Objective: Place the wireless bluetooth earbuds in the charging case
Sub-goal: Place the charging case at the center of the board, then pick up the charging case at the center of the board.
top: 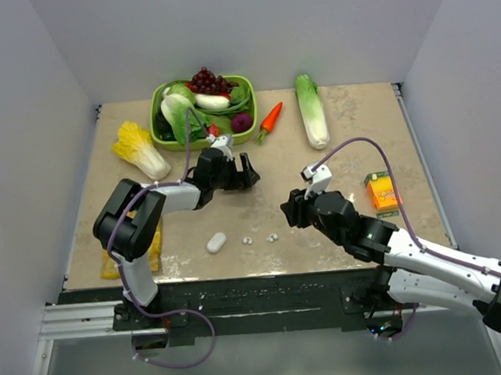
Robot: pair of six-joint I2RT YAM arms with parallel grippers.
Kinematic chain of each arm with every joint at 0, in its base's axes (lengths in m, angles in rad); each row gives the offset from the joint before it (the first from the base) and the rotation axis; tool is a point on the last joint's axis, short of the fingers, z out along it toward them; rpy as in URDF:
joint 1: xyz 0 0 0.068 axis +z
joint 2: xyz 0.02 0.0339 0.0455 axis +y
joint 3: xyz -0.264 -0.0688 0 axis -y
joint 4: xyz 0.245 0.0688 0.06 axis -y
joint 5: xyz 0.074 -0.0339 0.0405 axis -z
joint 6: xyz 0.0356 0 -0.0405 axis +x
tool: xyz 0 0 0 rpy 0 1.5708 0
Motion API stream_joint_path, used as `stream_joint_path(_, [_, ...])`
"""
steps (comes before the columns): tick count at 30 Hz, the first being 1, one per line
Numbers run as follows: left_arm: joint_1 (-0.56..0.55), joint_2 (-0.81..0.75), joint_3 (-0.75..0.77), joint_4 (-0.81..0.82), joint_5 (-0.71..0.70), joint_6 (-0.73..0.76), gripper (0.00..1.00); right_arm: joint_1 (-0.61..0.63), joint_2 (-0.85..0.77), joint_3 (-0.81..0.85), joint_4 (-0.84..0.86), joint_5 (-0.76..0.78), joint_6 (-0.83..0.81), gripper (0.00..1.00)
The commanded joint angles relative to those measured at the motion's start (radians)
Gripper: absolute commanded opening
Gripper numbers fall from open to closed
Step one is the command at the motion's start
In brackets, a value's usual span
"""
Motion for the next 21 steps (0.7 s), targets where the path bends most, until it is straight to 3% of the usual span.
stream_joint_path(1, [0.061, -0.061, -0.010, -0.128, -0.023, 0.019, 1.00, 0.001, 0.000, 0.003, 0.019, 0.014, 0.004, 0.46])
stream_joint_path(6, [0.112, -0.174, -0.041, -0.213, -0.066, 0.041, 1.00, 0.002, -0.023, 0.002, 0.010, 0.014, 0.004, 0.47])
stream_joint_path(10, [0.089, -0.391, -0.094, -0.328, -0.208, 0.052, 1.00, 0.001, -0.039, -0.018, 0.040, 0.013, 0.005, 0.47])
stream_joint_path(12, [0.074, -0.485, -0.177, -0.339, -0.281, 0.020, 1.00, 0.002, -0.040, -0.030, 0.054, 0.008, 0.005, 0.47])
stream_joint_path(15, [0.080, -0.674, -0.369, -0.270, -0.243, -0.140, 1.00, 0.001, -0.029, -0.043, 0.086, -0.010, 0.007, 0.47])
stream_joint_path(19, [0.060, -1.010, -0.704, -0.023, -0.126, -0.281, 1.00, 0.002, -0.002, -0.046, 0.096, -0.027, 0.004, 0.46])
stream_joint_path(21, [0.004, -1.103, -0.707, -0.097, -0.217, -0.274, 0.94, 0.002, 0.006, -0.047, 0.096, -0.043, 0.004, 0.46])
